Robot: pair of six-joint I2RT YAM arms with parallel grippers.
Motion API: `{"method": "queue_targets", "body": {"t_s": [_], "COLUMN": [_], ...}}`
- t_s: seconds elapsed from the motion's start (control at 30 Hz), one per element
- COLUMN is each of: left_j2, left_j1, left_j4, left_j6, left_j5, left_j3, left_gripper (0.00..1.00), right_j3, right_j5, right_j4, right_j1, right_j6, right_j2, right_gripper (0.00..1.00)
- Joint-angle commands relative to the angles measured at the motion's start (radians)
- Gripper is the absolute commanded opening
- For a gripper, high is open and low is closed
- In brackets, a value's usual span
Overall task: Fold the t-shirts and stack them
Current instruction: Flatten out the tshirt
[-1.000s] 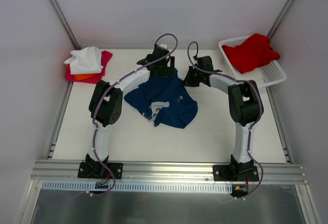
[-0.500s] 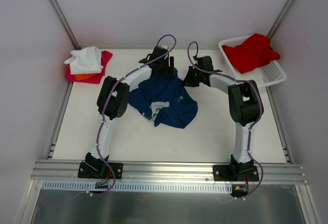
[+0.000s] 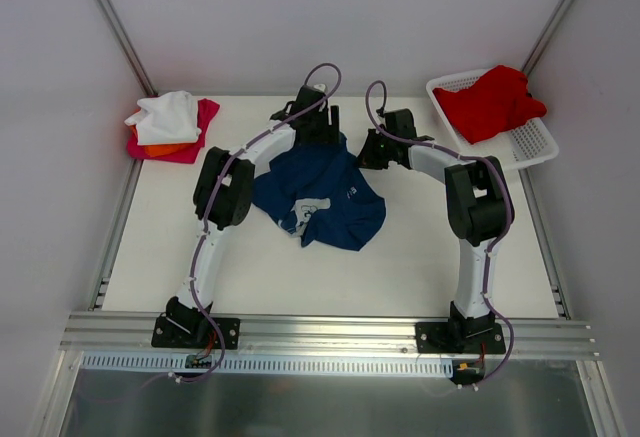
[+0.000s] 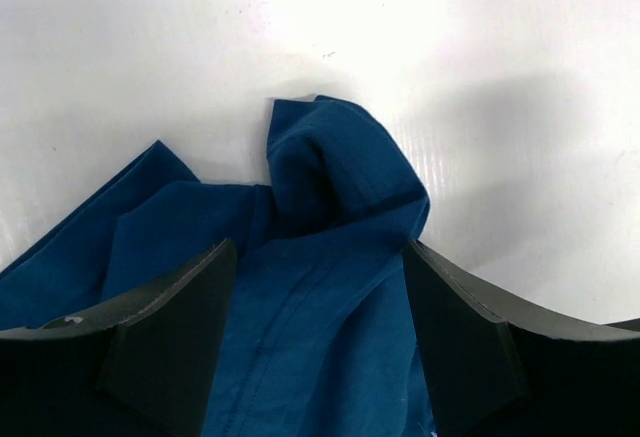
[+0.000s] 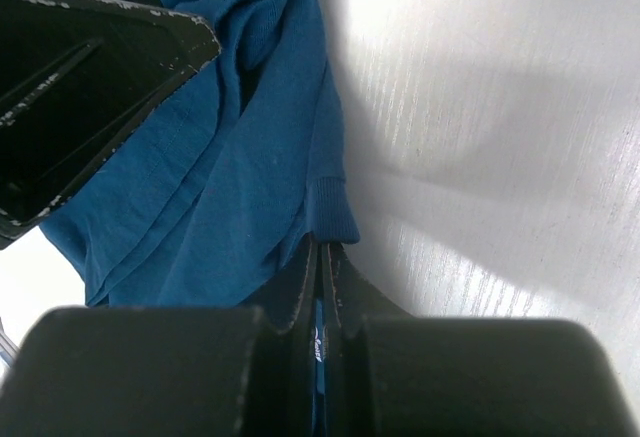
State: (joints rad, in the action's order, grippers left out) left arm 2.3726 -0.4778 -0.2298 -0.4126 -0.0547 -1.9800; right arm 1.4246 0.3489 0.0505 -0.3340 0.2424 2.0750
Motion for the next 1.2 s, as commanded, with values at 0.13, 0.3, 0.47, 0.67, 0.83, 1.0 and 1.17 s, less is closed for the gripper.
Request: {"method": "queue_targets", "body": {"t_s": [0.13, 0.3, 0.47, 0.67, 0.83, 1.0, 1.17], "left_j2": [0.025, 0.043, 0.045, 0.053, 0.030, -0.048, -0.163], "left_j1": [-0.004, -0.004, -0.007, -0.008, -0.008, 0.013, 0.060], "left_j4": [0.004, 0.006, 0.003, 0.003, 0.000, -0.002, 0.000], "left_j6": [-0.031, -0.043, -0.046, -0.049, -0.042, -0.028, -0.025], "left_j5": [-0.063, -0.083, -0.086, -0.093, -0.059, 0.007, 0.064], "left_j3": [-0.057, -0.063, -0.060, -0.057, -0.036, 0.075, 0.242], "left_gripper": [0.59, 0.56, 0.62, 0.29, 0.00, 0.00, 0.00], "right_j3": [0.000, 0.000, 0.002, 0.004, -0.001, -0.019, -0.047], "right_j5": [0.019, 0.019, 0.018, 0.019, 0.015, -0.005, -0.034], "right_j4": [-0.026, -0.026, -0.026, -0.026, -0.026, -0.028, -0.031], "right_j1": [0.003, 0.004, 0.006, 0.006, 0.006, 0.013, 0.024], "right_j6": [0.006, 0.006, 0.006, 0.008, 0.006, 0.006, 0.006], "right_j2": [-0.032, -0.033, -0.038, -0.038, -0.038, -0.050, -0.069], "right_gripper": [0.00, 0.00, 0.00, 0.00, 0.00, 0.00, 0.00]}}
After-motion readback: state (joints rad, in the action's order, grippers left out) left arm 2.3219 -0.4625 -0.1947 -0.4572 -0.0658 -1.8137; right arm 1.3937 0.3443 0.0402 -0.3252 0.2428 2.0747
